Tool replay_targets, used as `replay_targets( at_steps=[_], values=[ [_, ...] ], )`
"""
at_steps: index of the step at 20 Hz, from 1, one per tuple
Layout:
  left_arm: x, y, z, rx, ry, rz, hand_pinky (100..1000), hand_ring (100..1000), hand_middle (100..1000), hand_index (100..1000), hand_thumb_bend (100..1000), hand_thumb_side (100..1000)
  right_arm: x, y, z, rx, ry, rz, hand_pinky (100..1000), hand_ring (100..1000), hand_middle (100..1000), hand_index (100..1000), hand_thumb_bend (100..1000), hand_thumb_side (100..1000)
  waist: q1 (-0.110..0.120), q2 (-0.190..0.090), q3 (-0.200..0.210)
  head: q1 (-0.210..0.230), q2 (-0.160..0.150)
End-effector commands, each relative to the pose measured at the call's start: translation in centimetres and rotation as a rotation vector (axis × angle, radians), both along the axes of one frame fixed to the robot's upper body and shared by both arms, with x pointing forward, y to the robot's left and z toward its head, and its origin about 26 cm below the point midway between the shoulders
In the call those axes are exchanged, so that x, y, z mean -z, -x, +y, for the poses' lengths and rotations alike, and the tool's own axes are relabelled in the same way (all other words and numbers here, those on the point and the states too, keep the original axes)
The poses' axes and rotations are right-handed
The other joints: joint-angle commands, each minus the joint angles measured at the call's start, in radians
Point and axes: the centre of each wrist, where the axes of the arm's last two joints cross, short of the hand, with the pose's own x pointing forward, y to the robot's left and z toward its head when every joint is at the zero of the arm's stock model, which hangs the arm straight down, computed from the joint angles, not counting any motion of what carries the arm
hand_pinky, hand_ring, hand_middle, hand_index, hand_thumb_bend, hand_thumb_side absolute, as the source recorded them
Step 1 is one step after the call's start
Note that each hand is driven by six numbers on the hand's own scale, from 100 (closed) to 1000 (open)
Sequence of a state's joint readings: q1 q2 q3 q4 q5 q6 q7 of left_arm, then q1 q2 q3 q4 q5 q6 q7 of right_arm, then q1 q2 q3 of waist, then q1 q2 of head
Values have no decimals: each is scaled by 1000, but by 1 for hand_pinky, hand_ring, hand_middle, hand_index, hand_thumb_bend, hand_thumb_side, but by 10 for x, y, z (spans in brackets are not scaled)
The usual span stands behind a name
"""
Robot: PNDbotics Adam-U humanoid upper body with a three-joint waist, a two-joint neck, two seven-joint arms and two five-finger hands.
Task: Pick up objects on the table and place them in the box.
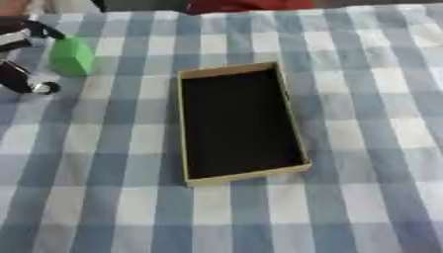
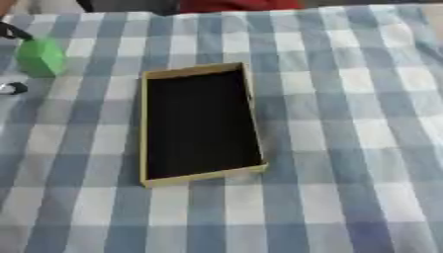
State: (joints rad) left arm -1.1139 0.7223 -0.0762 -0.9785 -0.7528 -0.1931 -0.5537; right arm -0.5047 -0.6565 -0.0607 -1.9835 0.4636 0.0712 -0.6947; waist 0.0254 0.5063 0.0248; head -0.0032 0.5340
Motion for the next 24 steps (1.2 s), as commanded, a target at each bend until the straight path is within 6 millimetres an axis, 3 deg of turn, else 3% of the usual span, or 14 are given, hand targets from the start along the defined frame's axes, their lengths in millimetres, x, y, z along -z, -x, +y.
replay_targets(
  at_steps=[1,6,17,24],
  values=[
    [-32,14,7,4,-6,-82,880,960,906,961,452,100,-8,5,-3,10,29,-24,784,741,747,791,100,1000,1,-31,4,-4,-4],
    [-42,18,6,0,20,-142,893,975,914,977,478,100,-12,5,0,-2,38,-34,785,742,747,792,100,1000,6,-19,-10,15,-20],
    [-37,13,2,-12,21,-240,915,1000,940,993,489,100,-19,5,4,-30,44,-53,785,741,746,792,100,1000,12,11,-42,42,-63],
    [-30,8,3,-14,0,-164,886,999,931,973,462,100,-21,5,5,-38,40,-62,784,739,745,792,100,1000,19,18,-57,54,-74]
  ],
)
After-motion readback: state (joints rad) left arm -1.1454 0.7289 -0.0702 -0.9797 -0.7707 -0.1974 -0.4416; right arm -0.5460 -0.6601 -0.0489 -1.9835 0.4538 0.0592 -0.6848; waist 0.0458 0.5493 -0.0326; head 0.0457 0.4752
